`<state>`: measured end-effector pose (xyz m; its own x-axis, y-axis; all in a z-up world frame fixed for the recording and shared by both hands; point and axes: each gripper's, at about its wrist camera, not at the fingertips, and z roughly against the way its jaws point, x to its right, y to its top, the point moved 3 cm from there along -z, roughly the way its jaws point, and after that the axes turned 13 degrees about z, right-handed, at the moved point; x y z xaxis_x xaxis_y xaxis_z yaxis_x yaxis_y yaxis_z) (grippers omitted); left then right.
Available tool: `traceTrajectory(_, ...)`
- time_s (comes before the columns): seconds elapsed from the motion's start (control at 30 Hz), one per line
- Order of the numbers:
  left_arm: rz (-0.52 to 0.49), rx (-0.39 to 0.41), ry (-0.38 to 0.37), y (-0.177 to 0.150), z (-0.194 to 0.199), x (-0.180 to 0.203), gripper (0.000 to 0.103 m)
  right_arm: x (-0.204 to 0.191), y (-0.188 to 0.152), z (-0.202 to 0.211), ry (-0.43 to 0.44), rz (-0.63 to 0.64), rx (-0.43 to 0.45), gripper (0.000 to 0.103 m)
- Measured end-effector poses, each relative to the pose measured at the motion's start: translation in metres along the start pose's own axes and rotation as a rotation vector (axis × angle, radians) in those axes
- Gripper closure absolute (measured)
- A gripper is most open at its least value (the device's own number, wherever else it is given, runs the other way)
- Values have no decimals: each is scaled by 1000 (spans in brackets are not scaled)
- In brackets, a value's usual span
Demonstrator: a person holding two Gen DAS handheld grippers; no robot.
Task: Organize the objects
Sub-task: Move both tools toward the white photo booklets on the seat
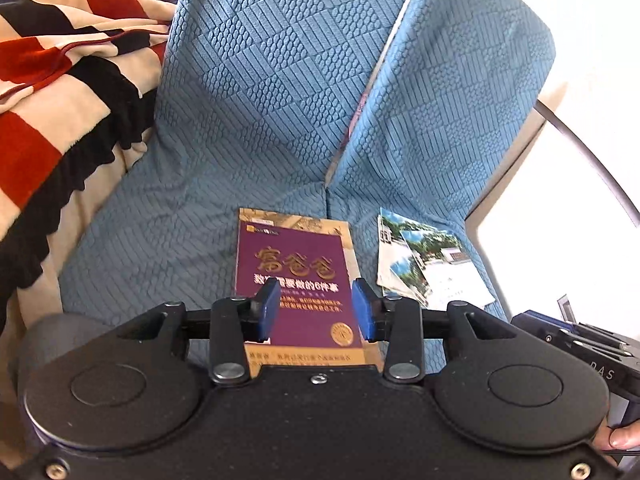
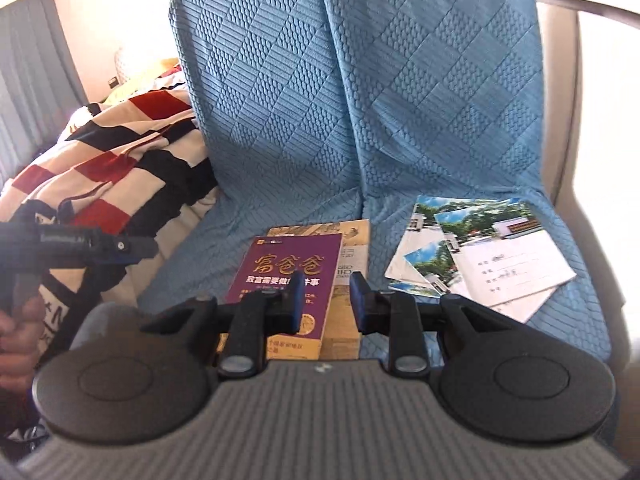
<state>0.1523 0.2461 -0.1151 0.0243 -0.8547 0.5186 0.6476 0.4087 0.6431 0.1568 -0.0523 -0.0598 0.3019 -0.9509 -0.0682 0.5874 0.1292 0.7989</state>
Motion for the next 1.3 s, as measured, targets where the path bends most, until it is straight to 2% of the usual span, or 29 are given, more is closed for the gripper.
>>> traceTrajectory(0.3, -18, 38, 43, -16, 17, 10, 64, -7, -10, 27, -101, 30, 37, 75)
traceTrajectory(0.43, -15, 30, 45, -25, 22, 12, 64, -6, -11, 32, -104, 19, 48, 70)
traceTrajectory(0.67, -27, 28, 55, -33, 24, 22, 64, -10, -13, 26, -88, 38, 51, 68)
traceTrajectory(0.73, -31, 37, 58, -32, 25, 26, 64, -7, -14, 26, -87, 30, 53, 63)
traceTrajectory(0.97, -35, 41, 49, -29, 17, 44, 63, 7, -12, 34, -91, 14, 70, 63)
traceTrajectory(1.3, -83, 6, 5, -36, -9, 87, 62, 44, -20, 48, -152, -26, 82, 63)
